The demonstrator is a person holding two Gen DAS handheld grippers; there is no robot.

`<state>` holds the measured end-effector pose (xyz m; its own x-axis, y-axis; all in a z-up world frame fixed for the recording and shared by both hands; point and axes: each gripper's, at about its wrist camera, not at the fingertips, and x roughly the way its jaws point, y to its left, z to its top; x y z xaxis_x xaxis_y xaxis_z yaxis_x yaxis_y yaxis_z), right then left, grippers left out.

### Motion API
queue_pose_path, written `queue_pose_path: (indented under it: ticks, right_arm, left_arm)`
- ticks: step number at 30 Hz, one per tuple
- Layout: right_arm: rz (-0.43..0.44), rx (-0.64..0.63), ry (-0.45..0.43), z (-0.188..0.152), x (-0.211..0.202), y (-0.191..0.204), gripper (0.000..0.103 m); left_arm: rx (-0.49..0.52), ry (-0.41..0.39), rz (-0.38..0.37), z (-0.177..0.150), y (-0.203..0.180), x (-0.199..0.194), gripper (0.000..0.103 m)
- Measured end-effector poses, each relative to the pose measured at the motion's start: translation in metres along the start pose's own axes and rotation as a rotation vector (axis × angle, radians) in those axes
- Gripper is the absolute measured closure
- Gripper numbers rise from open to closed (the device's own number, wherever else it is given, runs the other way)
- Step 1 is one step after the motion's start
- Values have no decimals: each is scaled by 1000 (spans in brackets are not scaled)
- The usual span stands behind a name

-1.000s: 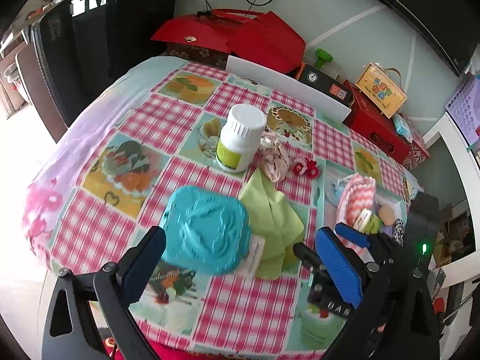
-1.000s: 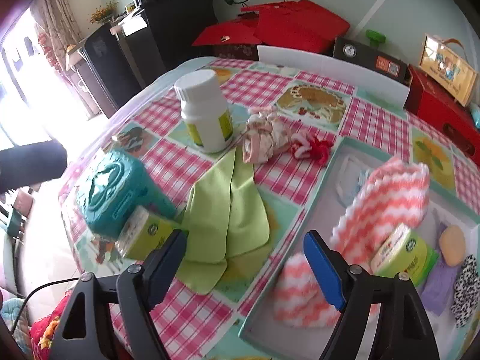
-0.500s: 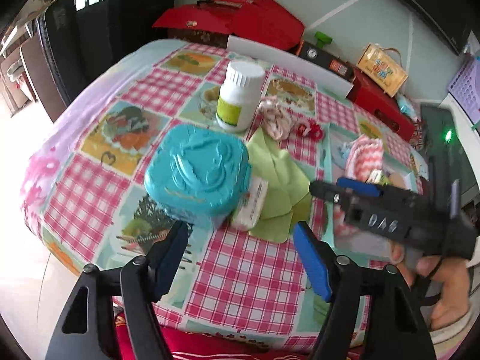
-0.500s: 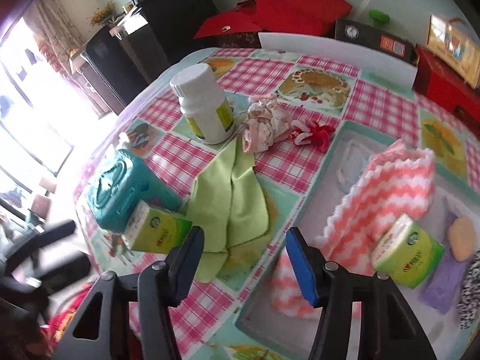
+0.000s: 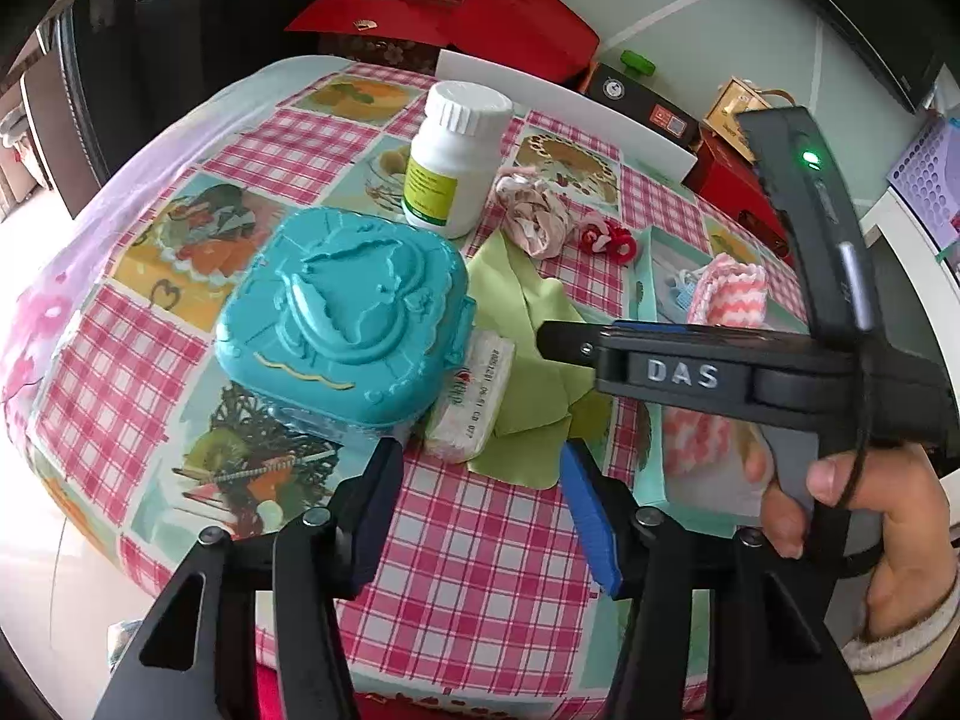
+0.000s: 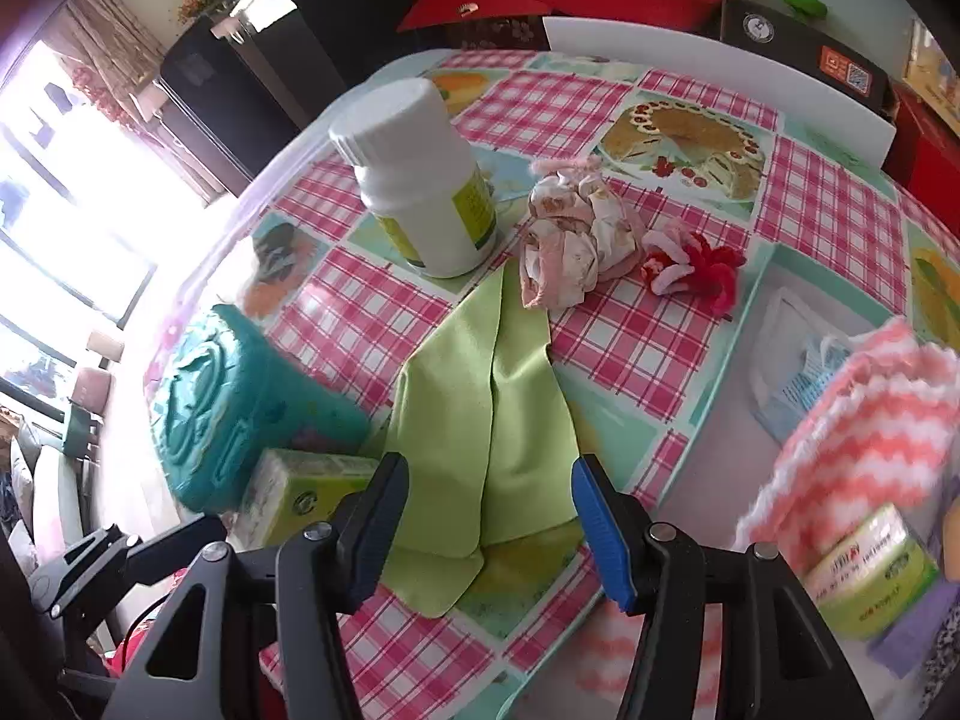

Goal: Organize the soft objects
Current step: 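Grasp the light-green cloth with the right tool while the left tool approaches the white packet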

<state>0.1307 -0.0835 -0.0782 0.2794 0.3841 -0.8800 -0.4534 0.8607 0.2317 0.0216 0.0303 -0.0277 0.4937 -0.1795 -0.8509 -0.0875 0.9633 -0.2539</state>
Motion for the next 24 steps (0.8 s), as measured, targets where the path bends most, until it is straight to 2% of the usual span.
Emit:
queue_pose_path:
  ticks: [10,16,18,22,24]
  right_arm:
    - [-34,-23,61,12,23,-1,43]
    - [4,-57,71,8,29,9,43]
    - [17,-64,73,7,30,12,51]
    - [55,-78,78,2,31,16,58]
    - [75,-73,82,1,34,17,65]
  left_arm:
    - [-16,-1,3,3,-2,6,54]
    - [-22,7,0,4,-2,8,55]
    - [-23,8,0,3,-1,8,55]
    - [-22,11,1,3,-1,8,55]
    - [-18,14,2,3,-2,9,55]
